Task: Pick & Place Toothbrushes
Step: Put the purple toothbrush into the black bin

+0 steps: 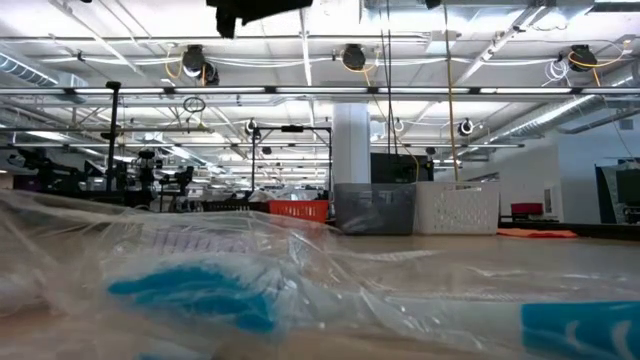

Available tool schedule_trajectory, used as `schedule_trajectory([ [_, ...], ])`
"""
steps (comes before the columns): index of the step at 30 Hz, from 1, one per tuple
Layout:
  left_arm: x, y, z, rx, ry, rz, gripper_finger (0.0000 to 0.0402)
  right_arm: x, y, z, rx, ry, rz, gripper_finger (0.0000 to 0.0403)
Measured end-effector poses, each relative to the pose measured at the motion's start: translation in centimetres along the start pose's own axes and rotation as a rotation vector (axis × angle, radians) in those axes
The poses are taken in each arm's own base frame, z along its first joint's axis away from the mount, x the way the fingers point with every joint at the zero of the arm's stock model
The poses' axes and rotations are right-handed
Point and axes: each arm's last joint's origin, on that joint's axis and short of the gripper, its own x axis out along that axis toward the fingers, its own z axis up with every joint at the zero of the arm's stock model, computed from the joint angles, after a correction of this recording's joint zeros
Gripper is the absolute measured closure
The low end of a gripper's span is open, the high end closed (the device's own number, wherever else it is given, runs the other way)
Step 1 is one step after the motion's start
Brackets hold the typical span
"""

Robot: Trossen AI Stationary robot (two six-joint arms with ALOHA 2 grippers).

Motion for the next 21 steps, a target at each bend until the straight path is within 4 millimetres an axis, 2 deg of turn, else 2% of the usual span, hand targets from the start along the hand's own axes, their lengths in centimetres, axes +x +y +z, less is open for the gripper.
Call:
schedule_trajectory([
  [9, -0.2, -0.1, 1.8, -0.031, -0.172, -0.077, 0.0231, 1.0, 0.9, 0.3, -0.014, -0.104, 0.096, 0.0388],
  [21, -0.2, -0.1, 2.3, -0.039, -0.226, -0.121, 0.0231, 2.0, 1.0, -0.1, -0.018, -0.114, 0.101, 0.0388],
])
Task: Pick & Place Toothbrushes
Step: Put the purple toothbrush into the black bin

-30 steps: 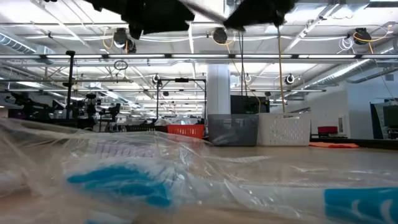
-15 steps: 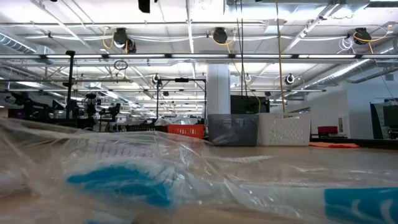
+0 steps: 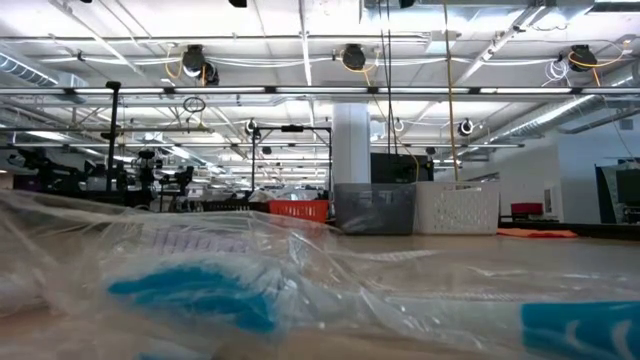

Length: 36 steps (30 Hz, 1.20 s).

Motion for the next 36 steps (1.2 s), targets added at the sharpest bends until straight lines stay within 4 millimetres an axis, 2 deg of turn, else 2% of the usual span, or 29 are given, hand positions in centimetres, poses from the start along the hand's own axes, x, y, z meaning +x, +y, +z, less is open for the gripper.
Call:
schedule_trajectory([
  [4, 0.0, 0.0, 0.2, 0.013, -0.02, 0.003, 0.0233, 0.0, 0.0, 0.0, -0.002, 0.0, 0.0, 0.0388],
  [7, 0.0, 0.0, 0.3, 0.016, -0.028, 0.004, 0.0252, 0.0, 0.0, 0.0, -0.004, 0.0, 0.0, 0.0388],
  [10, 0.0, 0.0, 0.3, 0.033, -0.029, -0.004, 0.03, 0.0, 0.0, 0.0, -0.009, 0.0, 0.001, 0.0388],
  [13, 0.0, 0.0, 0.3, 0.056, -0.032, -0.031, 0.0366, 0.0, 0.1, 0.0, -0.022, -0.004, 0.008, 0.0388],
  [15, 0.0, -0.1, 0.3, 0.066, -0.033, -0.048, 0.0388, 0.0, 0.1, 0.1, -0.026, -0.009, 0.013, 0.0388],
  [20, 0.0, -0.1, 0.1, 0.073, -0.014, -0.05, 0.0392, 0.0, 0.1, 0.1, -0.036, -0.007, 0.01, 0.0386],
  [27, -0.3, 0.2, -0.2, 0.116, 0.073, -0.009, 0.0396, 0.0, 0.0, 0.0, -0.057, 0.002, -0.006, 0.0319],
  [31, -1.0, 0.9, 0.6, 0.146, 0.134, 0.056, 0.0396, 0.0, 0.0, -0.5, -0.087, 0.045, -0.003, 0.0295],
  [36, -1.9, 2.5, 1.2, 0.185, 0.242, 0.193, 0.0396, 0.0, 0.0, -0.4, -0.085, 0.043, -0.005, 0.0287],
])
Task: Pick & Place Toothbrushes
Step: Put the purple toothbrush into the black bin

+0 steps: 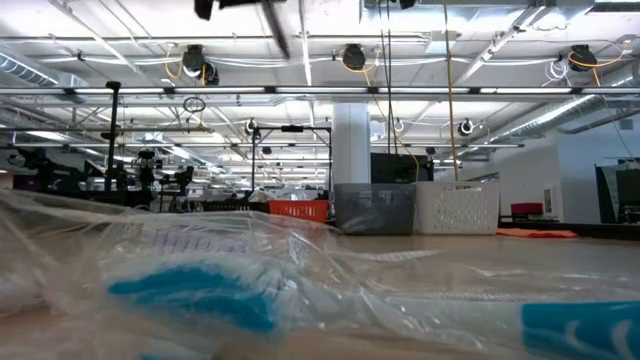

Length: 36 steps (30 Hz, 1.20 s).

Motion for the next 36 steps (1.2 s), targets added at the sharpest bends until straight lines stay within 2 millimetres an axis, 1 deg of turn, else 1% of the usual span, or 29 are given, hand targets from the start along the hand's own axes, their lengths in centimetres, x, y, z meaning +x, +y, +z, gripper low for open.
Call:
schedule_trajectory([
  [2, -0.1, 1.1, -0.2, 0.009, 0.057, 0.062, 0.0396, 0.0, 0.0, 0.0, 0.002, 0.002, 0.001, 0.0289],
  [6, 0.4, 3.5, -1.1, -0.001, 0.159, 0.17, 0.0396, 0.0, 0.0, 0.0, 0.005, 0.001, 0.002, 0.0296],
  [10, 1.4, 6.5, -2.4, -0.043, 0.255, 0.287, 0.0397, 0.0, 0.0, 0.0, 0.006, 0.001, 0.002, 0.03],
  [16, 2.5, 10.8, -4.3, -0.108, 0.375, 0.357, 0.0397, 0.0, 0.0, 0.0, 0.006, 0.001, 0.003, 0.0301],
  [23, 2.6, 15.4, -6.3, -0.175, 0.511, 0.439, 0.0397, 0.1, -0.2, -0.1, 0.007, 0.003, -0.003, 0.0302],
  [27, 2.4, 17.0, -6.9, -0.212, 0.588, 0.447, 0.0397, 0.3, -0.5, -0.1, 0.009, 0.005, -0.011, 0.0303],
  [33, 2.3, 18.5, -6.1, -0.217, 0.632, 0.494, 0.0397, 0.7, -1.1, -0.2, 0.037, 0.01, -0.03, 0.0303],
  [36, 2.7, 19.2, -6.0, -0.222, 0.637, 0.516, 0.0397, 0.8, -1.3, -0.3, 0.042, 0.011, -0.036, 0.0303],
])
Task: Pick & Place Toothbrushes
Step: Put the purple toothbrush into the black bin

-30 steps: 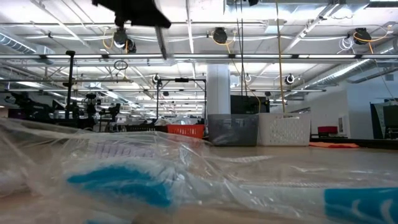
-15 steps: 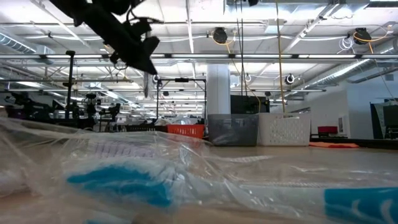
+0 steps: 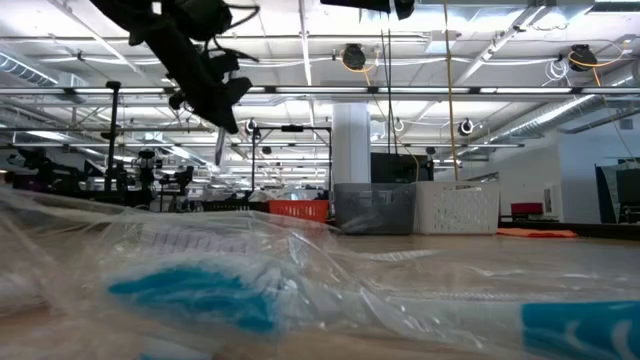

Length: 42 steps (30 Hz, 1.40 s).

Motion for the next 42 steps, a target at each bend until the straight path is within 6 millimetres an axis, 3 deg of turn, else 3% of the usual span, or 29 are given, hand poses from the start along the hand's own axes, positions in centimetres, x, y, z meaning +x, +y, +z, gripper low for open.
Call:
schedule_trajectory([
  [22, 9.6, -0.5, 4.7, 0.094, 0.515, 0.063, 0.0397, -0.1, 0.0, -0.5, -0.015, 0.01, 0.003, 0.0303],
  [31, 11.7, 0.0, 3.8, 0.077, 0.604, 0.047, 0.0397, -0.1, 0.0, -0.5, -0.013, 0.007, 0.003, 0.0303],
  [42, 12.5, 0.4, 3.3, 0.053, 0.631, 0.064, 0.0385, -0.1, 0.0, -0.5, -0.013, 0.007, 0.002, 0.0303],
])
